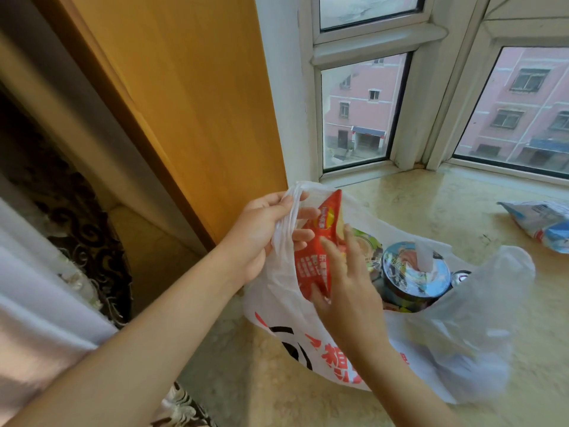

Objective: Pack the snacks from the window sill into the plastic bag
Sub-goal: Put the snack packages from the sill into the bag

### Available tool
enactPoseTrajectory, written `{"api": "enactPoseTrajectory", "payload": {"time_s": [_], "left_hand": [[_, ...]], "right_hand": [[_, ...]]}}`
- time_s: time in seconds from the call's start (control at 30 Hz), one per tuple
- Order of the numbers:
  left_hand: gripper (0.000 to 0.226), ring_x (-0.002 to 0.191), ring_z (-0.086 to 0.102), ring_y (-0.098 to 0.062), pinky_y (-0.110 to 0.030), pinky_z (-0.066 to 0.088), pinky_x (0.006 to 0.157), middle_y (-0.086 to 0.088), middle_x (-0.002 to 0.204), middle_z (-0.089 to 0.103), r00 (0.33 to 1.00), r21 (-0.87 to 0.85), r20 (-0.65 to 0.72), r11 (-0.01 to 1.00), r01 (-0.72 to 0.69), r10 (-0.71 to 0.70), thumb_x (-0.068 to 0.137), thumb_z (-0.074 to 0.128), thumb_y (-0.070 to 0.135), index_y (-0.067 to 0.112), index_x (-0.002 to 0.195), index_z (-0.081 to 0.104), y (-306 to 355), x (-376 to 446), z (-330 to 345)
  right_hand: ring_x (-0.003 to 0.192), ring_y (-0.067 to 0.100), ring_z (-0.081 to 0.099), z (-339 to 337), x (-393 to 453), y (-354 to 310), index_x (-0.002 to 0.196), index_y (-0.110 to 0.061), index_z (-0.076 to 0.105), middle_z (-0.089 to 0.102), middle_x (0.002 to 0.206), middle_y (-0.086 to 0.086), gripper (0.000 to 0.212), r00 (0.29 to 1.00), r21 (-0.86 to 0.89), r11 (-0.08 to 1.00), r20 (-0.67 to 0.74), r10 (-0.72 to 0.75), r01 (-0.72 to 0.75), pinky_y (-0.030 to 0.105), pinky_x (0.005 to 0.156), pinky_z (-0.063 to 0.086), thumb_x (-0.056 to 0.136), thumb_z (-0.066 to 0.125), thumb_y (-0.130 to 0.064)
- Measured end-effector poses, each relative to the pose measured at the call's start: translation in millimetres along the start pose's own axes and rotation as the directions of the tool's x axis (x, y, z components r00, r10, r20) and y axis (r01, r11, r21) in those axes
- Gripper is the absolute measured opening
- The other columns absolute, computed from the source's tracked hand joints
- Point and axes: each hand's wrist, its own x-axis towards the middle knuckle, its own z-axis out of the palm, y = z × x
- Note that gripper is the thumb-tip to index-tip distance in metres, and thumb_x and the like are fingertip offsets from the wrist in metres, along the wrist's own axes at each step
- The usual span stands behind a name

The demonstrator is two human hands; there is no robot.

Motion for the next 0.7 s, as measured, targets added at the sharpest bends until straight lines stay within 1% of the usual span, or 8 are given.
{"api": "enactPoseTrajectory", "payload": {"time_s": [0.07, 0.13, 0.17, 0.23, 0.33, 0.47, 0.63, 0.7], "left_hand": [[0.025, 0.055, 0.064, -0.012, -0.025, 0.055, 0.056, 0.0, 0.083, 0.075, 0.999, -0.004, -0.04, 1.0, -0.004, 0.004, 0.102, 0.043, 0.019, 0.011, 0.116, 0.062, -1, 0, -5], [0.025, 0.054, 0.063, -0.012, -0.025, 0.054, 0.055, 0.0, 0.084, 0.075, 0.998, 0.009, -0.061, 1.0, -0.025, 0.025, 0.102, 0.042, 0.019, 0.011, 0.114, 0.063, -2, 0, -9], [0.024, 0.053, 0.062, -0.012, -0.025, 0.054, 0.054, -0.001, 0.085, 0.075, 0.997, 0.024, -0.065, 0.999, -0.037, 0.039, 0.102, 0.042, 0.019, 0.012, 0.113, 0.063, -2, 0, -11], [0.023, 0.051, 0.06, -0.012, -0.025, 0.053, 0.054, -0.001, 0.085, 0.074, 0.996, 0.062, -0.068, 0.997, -0.052, 0.057, 0.102, 0.042, 0.02, 0.014, 0.11, 0.063, -4, -1, -13], [0.023, 0.048, 0.057, -0.011, -0.026, 0.051, 0.053, 0.002, 0.083, 0.074, 0.993, 0.147, -0.081, 0.987, -0.07, 0.083, 0.102, 0.042, 0.021, 0.016, 0.111, 0.063, -8, -1, -17], [0.022, 0.049, 0.06, -0.01, -0.025, 0.05, 0.052, 0.004, 0.08, 0.074, 0.989, 0.238, -0.12, 0.969, -0.061, 0.092, 0.103, 0.041, 0.023, 0.019, 0.11, 0.062, -10, 3, -22], [0.024, 0.054, 0.065, -0.011, -0.022, 0.053, 0.053, 0.007, 0.077, 0.074, 0.983, 0.236, -0.173, 0.971, -0.023, 0.065, 0.103, 0.041, 0.024, 0.017, 0.114, 0.061, -16, 7, -22], [0.024, 0.054, 0.066, -0.011, -0.022, 0.053, 0.054, 0.008, 0.076, 0.073, 0.982, 0.246, -0.178, 0.969, -0.021, 0.067, 0.103, 0.041, 0.023, 0.017, 0.115, 0.06, -19, 8, -20]], "right_hand": [[0.133, 0.043, 0.037, 6, -2, -1, 0.137, -0.022, 0.046, 0.031, 0.153, 0.017, 0.058, 0.992, -0.106, 0.989, 0.079, -0.099, 0.107, 0.054, 0.091, 0.051, 0.082, 0.064, -0.027], [0.128, 0.039, 0.043, 15, -6, -3, 0.129, -0.014, 0.057, 0.049, 0.139, 0.021, 0.049, 0.976, -0.199, 0.961, 0.139, -0.166, 0.191, 0.049, 0.092, 0.051, 0.082, 0.057, -0.028], [0.126, 0.039, 0.047, 21, -8, -4, 0.128, -0.012, 0.059, 0.053, 0.135, 0.021, 0.048, 0.971, -0.232, 0.953, 0.183, -0.153, 0.194, 0.047, 0.092, 0.05, 0.084, 0.051, -0.03], [0.122, 0.042, 0.052, 32, -11, -6, 0.133, -0.012, 0.055, 0.051, 0.137, 0.023, 0.055, 0.953, -0.275, 0.954, 0.302, -0.035, 0.123, 0.05, 0.092, 0.051, 0.087, 0.04, -0.038], [0.119, 0.045, 0.053, 44, -11, 0, 0.137, -0.013, 0.051, 0.048, 0.139, 0.024, 0.063, 0.919, -0.376, 0.925, 0.382, 0.099, 0.057, 0.06, 0.093, 0.045, 0.088, 0.031, -0.047], [0.133, 0.04, 0.041, 46, -8, 4, 0.14, -0.012, 0.047, 0.041, 0.145, 0.023, 0.072, 0.917, -0.397, 0.908, 0.396, 0.038, 0.134, 0.066, 0.104, 0.021, 0.085, 0.025, -0.053], [0.134, 0.035, 0.041, 48, -3, 7, 0.142, -0.015, 0.043, 0.04, 0.147, 0.018, 0.076, 0.883, -0.391, 0.911, 0.464, 0.072, 0.131, 0.065, 0.104, 0.019, 0.085, 0.021, -0.061], [0.142, 0.033, 0.026, 47, 5, 5, 0.15, -0.021, 0.026, 0.022, 0.156, 0.015, 0.083, 0.874, -0.416, 0.898, 0.48, 0.081, 0.145, 0.066, 0.109, 0.012, 0.082, 0.005, -0.065]]}}
